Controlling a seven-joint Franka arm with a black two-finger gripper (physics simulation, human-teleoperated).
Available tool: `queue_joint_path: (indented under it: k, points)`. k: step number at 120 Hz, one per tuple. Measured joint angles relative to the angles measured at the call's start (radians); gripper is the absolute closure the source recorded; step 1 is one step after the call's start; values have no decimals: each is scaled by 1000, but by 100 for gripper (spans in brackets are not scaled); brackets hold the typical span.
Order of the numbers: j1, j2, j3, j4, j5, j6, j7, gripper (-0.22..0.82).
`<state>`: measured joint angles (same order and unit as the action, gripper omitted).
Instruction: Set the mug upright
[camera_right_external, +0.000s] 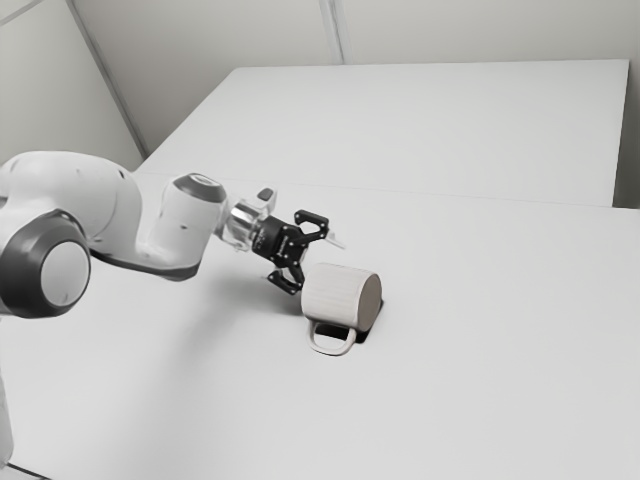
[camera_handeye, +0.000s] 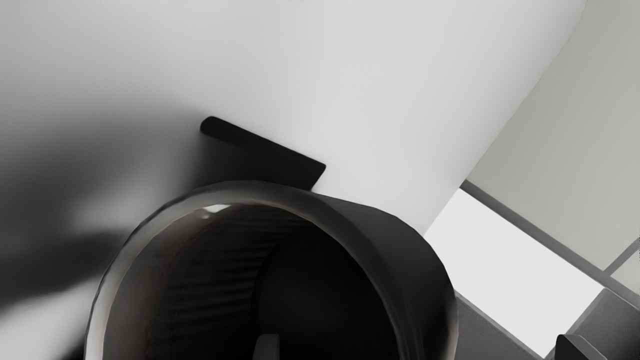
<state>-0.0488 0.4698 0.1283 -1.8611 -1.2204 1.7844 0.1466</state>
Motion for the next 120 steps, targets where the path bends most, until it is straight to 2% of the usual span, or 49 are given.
queue_joint_path:
  k: [5, 18, 25, 32, 49, 63, 83, 103, 120]
  points:
    - [-1, 0, -1, 1, 2, 8, 1, 8]
    - [-5, 0, -3, 5, 39, 22, 3, 39]
    - [-9, 0, -4, 8, 51, 28, 4, 50]
    - [-10, -1, -4, 11, 61, 32, 4, 59]
    - [-12, -3, -16, 45, 87, 44, 2, 69]
    - [-13, -6, -21, 58, 111, 54, 0, 72]
    - [-23, -36, -22, 59, 188, 63, -4, 71]
    - [-73, -141, -23, 53, 503, 118, -14, 71]
    - [-97, -228, -65, 41, 846, 162, -45, 71]
